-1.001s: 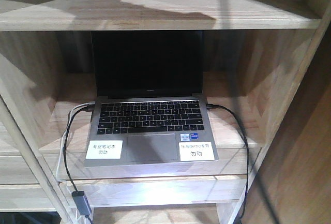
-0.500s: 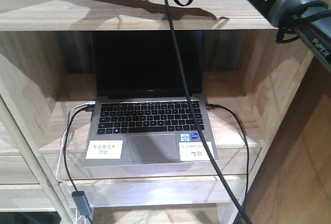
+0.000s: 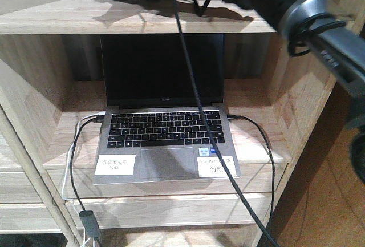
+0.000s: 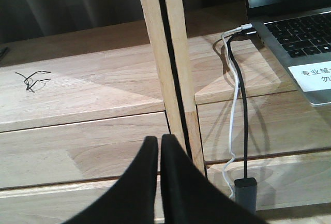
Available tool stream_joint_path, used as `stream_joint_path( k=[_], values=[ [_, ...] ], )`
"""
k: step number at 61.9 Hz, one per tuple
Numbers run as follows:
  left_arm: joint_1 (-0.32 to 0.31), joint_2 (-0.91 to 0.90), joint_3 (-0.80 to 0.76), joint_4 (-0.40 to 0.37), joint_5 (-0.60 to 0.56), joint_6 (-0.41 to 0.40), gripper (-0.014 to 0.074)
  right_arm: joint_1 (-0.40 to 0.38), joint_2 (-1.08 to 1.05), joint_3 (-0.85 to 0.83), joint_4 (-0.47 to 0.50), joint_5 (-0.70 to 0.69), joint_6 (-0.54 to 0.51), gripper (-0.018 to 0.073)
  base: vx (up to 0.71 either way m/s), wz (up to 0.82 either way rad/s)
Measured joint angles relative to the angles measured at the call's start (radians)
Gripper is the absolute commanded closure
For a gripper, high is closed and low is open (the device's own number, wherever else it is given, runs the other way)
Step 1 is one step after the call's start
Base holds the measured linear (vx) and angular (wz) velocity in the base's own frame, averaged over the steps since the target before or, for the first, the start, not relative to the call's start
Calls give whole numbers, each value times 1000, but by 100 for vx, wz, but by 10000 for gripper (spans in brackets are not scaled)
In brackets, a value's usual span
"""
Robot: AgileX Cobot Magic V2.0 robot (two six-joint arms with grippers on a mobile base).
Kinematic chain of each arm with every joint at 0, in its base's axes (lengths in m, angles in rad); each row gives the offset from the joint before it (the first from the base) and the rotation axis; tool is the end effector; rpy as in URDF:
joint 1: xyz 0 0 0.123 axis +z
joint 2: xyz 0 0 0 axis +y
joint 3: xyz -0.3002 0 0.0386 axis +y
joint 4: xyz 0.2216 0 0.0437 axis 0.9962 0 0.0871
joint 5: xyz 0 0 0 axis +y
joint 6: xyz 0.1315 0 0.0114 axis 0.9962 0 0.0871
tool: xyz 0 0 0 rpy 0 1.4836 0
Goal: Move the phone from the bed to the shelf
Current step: 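Raise the right gripper with the phone over the upper shelf, then lower the phone onto the upper shelf and open the right gripper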
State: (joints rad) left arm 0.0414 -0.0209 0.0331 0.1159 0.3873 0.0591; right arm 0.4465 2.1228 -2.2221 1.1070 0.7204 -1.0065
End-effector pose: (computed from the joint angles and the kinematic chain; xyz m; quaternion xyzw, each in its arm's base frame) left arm 0.0465 0.0077 0.1560 0.0376 0.8068 0.0787 0.5843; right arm 0.4273 0.2910 0.4039 -0.3628 0.6661 0.3611 0.5425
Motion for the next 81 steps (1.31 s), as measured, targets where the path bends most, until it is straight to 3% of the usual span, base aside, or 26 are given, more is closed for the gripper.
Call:
stream_joint_path(
  k=[9, 19, 42, 67, 74, 81],
  values=[
    [0, 0, 0, 0, 0, 0, 595, 0, 3, 0, 4, -21, 0, 513, 0, 0],
    [0, 0, 0, 0, 0, 0, 595, 0, 3, 0, 3, -57, 0, 382, 0, 0],
    [0, 0, 0, 0, 0, 0, 595, 0, 3, -1, 12, -193, 2, -170, 0, 0],
    [0, 0, 0, 0, 0, 0, 595, 0, -3, -1, 3, -222, 8, -86, 0, 0],
    [0, 0, 0, 0, 0, 0, 595, 0, -26, -1, -52, -221, 49, -6, 0, 0],
    [0, 0, 0, 0, 0, 0, 595, 0, -63, -1, -144, -204, 153, 152, 0, 0]
  ],
)
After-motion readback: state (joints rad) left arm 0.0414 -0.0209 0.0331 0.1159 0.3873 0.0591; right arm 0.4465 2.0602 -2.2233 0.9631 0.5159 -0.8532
